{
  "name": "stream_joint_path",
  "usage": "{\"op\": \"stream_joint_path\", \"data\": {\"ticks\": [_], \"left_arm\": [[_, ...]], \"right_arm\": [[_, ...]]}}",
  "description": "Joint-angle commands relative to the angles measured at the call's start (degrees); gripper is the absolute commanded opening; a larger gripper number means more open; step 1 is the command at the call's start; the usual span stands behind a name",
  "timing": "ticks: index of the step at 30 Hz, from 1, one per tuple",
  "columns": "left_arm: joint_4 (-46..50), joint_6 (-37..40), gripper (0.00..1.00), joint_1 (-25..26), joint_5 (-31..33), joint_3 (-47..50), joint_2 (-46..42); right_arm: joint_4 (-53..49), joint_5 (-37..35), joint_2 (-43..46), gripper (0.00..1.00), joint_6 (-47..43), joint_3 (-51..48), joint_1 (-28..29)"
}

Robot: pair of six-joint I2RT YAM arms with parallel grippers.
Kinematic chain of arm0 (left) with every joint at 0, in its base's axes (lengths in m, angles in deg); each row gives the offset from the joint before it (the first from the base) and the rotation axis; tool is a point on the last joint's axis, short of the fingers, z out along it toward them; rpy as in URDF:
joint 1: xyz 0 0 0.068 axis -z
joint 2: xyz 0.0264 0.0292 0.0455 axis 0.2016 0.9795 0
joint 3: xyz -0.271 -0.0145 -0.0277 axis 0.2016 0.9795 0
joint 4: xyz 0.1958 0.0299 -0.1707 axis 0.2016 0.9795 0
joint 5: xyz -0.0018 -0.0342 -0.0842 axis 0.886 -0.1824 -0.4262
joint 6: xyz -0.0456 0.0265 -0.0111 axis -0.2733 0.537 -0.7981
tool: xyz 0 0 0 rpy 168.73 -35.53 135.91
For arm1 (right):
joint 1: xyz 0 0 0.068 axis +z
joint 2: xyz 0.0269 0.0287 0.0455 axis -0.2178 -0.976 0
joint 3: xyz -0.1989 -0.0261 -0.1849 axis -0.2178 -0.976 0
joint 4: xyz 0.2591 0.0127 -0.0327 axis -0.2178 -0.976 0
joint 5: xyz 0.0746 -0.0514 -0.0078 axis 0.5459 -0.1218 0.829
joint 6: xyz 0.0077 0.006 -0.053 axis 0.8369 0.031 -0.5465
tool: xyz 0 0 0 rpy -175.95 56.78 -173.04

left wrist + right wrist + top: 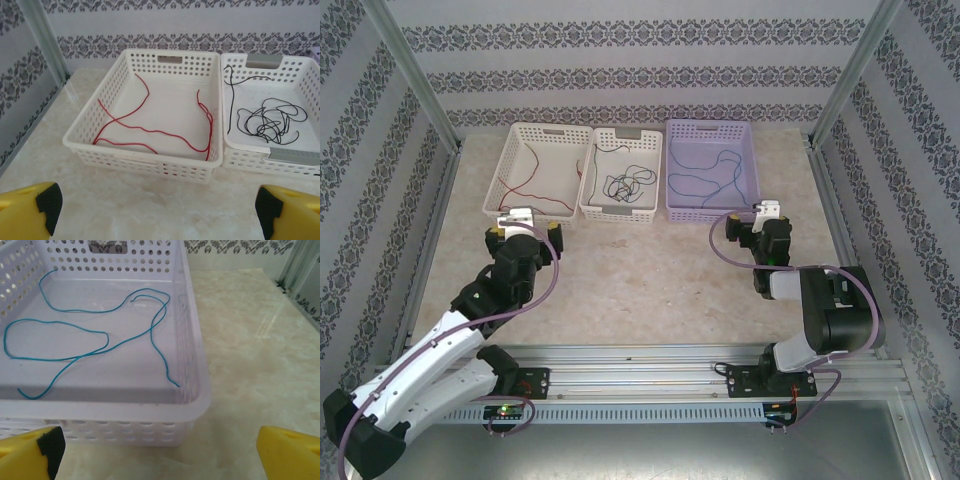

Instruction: Untangle the cables

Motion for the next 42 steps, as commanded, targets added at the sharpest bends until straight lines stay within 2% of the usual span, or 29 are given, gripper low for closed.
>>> {"op": "stream_joint_path", "data": {"ticks": [1, 4, 9, 13, 16, 19, 25, 30, 38, 40, 42], "left_arm": [[3.75, -2.24, 1.00, 0.41, 0.44, -1.13, -0.89], [1.65, -2.11, 1.00, 0.22, 4.39, 3.39, 0.63], [-5.63, 5.86, 1.00, -2.70, 5.84, 7.26, 6.07], [-10.08, 8.18, 1.00, -7.75, 3.38, 7.49, 13.47], [-13.56, 10.50, 1.00, -10.55, -0.74, 6.79, 20.20], [-23.48, 12.60, 1.00, -11.36, 2.45, 9.47, 25.45], [-41.73, 14.98, 1.00, -13.81, -0.90, 14.97, 30.58], [-43.38, 14.04, 1.00, -16.22, -3.50, 12.93, 33.92], [-52.12, 6.60, 1.00, -25.97, -11.08, 15.41, 34.56], [-47.88, 5.32, 1.00, -27.41, -11.05, 13.08, 35.51], [-48.39, 7.19, 1.00, -27.64, -13.05, 12.44, 36.48]], "right_arm": [[2.98, -2.16, 0.21, 0.98, -0.57, -0.77, 1.24], [2.66, -1.62, 0.24, 0.98, -0.40, -0.64, 0.98], [2.36, -1.25, 0.32, 0.98, -0.38, -0.51, 0.80], [2.32, -0.80, 0.32, 0.98, -0.20, -0.51, 0.61], [2.14, -0.41, 0.27, 0.98, -0.10, -0.42, 0.43], [2.05, -0.19, 0.32, 0.98, -0.07, -0.38, 0.34], [1.97, -0.07, 0.32, 0.98, 0.00, -0.33, 0.26], [1.88, 0.07, 0.24, 0.98, 0.02, -0.25, 0.26], [1.88, 0.11, 0.25, 0.98, 0.01, -0.25, 0.14], [1.88, 0.16, 0.23, 0.98, 0.00, -0.25, 0.17], [1.88, 0.22, 0.25, 0.98, -0.05, -0.25, 0.15]]}}
